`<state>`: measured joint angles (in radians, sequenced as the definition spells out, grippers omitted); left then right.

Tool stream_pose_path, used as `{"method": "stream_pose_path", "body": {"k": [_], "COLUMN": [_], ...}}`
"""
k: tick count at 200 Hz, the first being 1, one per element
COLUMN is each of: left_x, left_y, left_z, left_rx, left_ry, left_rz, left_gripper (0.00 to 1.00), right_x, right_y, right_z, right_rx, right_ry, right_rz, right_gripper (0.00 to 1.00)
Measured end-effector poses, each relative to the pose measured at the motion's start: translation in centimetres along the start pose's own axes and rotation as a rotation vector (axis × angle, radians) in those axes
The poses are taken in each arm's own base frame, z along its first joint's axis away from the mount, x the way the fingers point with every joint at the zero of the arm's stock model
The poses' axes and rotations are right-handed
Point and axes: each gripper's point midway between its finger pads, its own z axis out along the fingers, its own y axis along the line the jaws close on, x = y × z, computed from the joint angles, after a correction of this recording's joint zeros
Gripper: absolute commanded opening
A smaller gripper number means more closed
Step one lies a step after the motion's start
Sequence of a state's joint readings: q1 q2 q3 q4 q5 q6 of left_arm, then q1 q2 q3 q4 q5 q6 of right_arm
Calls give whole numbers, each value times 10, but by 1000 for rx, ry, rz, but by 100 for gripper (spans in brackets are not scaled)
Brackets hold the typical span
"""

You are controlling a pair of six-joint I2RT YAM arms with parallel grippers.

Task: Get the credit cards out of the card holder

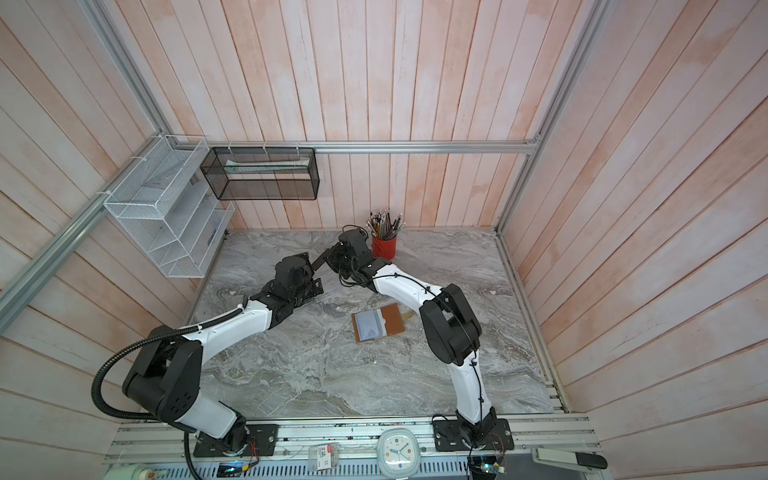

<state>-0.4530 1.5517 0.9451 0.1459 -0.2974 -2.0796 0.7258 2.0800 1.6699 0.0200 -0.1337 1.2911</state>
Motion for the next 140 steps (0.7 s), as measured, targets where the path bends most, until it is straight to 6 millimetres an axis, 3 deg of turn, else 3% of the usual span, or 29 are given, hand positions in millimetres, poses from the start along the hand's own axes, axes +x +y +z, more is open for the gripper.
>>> {"method": "stream_pose_path", "body": {"k": [21, 45, 77, 111, 140], "left_x": [-13, -41, -72, -73, -72], "left_y": [-20, -54, -97, -140, -155], "left_z": [-16, -40, -70, -103, -126], "left_rx": [32, 84, 138, 189, 229], "left_ry": [-28, -82, -161, -206, -235], "left_rz": [-17, -56, 2, 248, 434], "left_gripper": [100, 100, 100, 100, 100], "right_x": [-2, -2, 2, 12, 30], "right_y": [-5, -8, 14, 19, -4], "right_z": [0, -3, -4, -15, -20], "right_rx": [25, 80, 121, 197, 309], "right_ry": [-19, -35, -26, 1, 28], "right_rz": [13, 40, 68, 126, 178], "right_gripper": [0, 0, 0, 0, 0]}}
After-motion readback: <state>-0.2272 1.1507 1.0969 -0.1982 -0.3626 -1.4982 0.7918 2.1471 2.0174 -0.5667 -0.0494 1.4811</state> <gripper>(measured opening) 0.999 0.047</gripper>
